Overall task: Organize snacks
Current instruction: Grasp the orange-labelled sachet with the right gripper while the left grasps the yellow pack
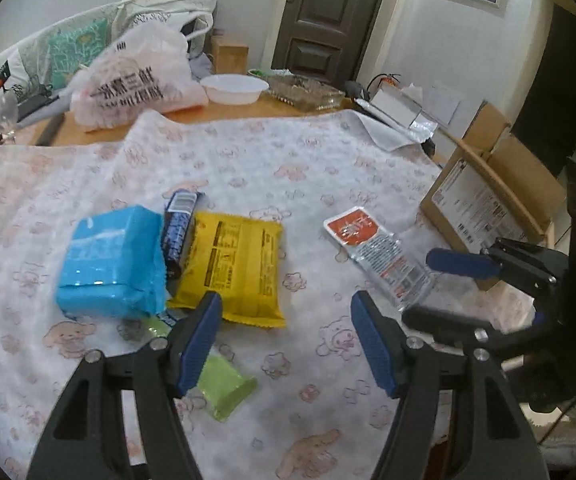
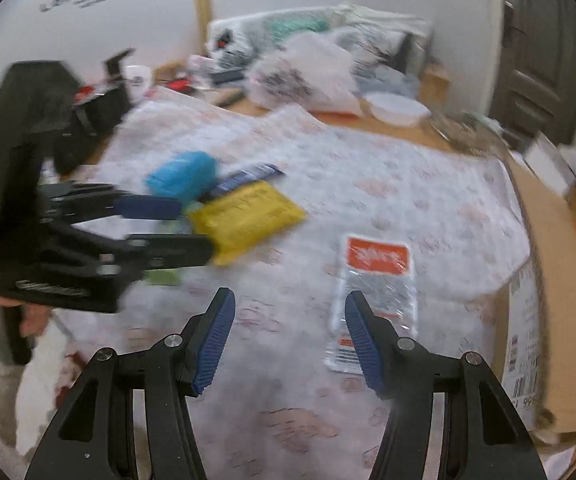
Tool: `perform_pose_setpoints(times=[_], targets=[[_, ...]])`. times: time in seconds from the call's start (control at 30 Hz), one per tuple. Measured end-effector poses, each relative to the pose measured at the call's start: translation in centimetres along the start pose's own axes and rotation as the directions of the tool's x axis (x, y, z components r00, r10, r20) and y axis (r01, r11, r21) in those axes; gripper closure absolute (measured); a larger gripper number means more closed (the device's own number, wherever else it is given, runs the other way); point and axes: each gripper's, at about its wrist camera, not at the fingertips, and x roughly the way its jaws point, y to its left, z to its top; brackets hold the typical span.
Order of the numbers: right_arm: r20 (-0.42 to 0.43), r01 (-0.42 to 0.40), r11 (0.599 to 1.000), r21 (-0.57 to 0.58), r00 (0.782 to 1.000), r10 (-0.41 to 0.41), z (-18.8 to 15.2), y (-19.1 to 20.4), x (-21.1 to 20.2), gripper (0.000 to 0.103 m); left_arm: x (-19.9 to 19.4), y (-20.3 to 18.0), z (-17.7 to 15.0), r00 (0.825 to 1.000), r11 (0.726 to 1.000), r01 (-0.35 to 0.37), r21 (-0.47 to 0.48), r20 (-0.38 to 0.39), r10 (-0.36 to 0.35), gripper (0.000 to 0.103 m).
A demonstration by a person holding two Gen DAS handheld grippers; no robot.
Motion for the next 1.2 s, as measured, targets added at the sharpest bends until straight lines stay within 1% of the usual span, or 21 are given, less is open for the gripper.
perform_pose_setpoints(times=[0.07,0.17,0.3,0.37,0.4,0.5,0.53,0.63,0.73,0.77,0.87,0.93,1.0,1.1,1.2], targets=[[-0.014,0.047,0.999,0.029,0.999,-0.046,-0.3,-1.1,1.1,0.049,1.2,0.3,0.1,1.0,1.0,-0.006,0.001,-0.017,0.006,0.039],[-0.034,0.1,0.993,0.065,0.995,-0.098,-0.5,-2.4,2.4,0.041,2.6,0.8,0.5,0.999,1.0,-0.019,0.0,-0.042,0.018,0.039],[-0.041,0.181,0.984,0.004,0.983,-0.18,-0.7,-2.5,3.5,0.035,3.9,1.2,1.1,0.997,0.999,-0.053,-0.001,-0.053,0.053,0.038],[-0.044,0.2,0.98,-0.006,0.979,-0.2,-0.7,-2.6,3.8,0.034,4.4,1.3,1.6,0.996,0.997,-0.071,-0.002,-0.05,0.071,0.033],[-0.043,0.201,0.98,-0.003,0.979,-0.201,-0.7,-2.6,3.9,0.034,4.5,1.3,1.7,0.996,0.997,-0.075,-0.002,-0.05,0.075,0.032],[-0.038,0.157,0.987,0.02,0.987,-0.157,-0.9,-2.5,3.9,0.032,5.0,1.2,2.1,0.993,0.994,-0.105,0.014,-0.048,0.106,0.03],[-0.038,0.157,0.987,0.014,0.987,-0.157,-0.9,-2.2,4.0,0.032,5.2,1.1,2.3,0.992,0.993,-0.115,0.018,-0.047,0.115,0.03],[-0.024,0.177,0.984,-0.015,0.984,-0.177,-1.2,-1.5,4.1,0.03,5.5,1.0,2.6,0.992,0.992,-0.121,0.02,-0.044,0.122,0.029],[-0.042,0.173,0.985,-0.022,0.984,-0.174,-1.5,-1.3,4.7,0.028,5.9,0.9,3.0,0.991,0.991,-0.127,0.036,-0.047,0.129,0.029],[-0.042,0.178,0.984,-0.01,0.983,-0.178,-1.5,-1.5,4.8,0.026,6.1,0.9,3.2,0.99,0.991,-0.128,0.04,-0.046,0.13,0.029],[-0.053,0.222,0.974,0.037,0.974,-0.22,-1.3,-2.6,4.9,0.024,6.5,0.9,3.6,0.987,0.988,-0.148,0.047,-0.057,0.15,0.029],[-0.057,0.243,0.97,0.029,0.969,-0.241,-1.2,-2.8,5.0,0.019,6.6,1.0,3.7,0.988,0.989,-0.137,0.052,-0.062,0.14,0.025],[-0.055,0.246,0.969,0.02,0.968,-0.245,-1.1,-2.7,5.0,0.019,6.6,1.0,3.7,0.989,0.99,-0.132,0.057,-0.066,0.136,0.025],[-0.061,0.225,0.974,0.028,0.973,-0.223,-1.1,-2.7,5.1,0.019,6.5,0.8,3.5,0.988,0.989,-0.127,0.069,-0.074,0.132,0.025],[-0.068,0.185,0.982,0.04,0.981,-0.182,-1.1,-2.7,5.2,0.019,6.2,0.6,3.2,0.99,0.991,-0.112,0.08,-0.079,0.118,0.025]])
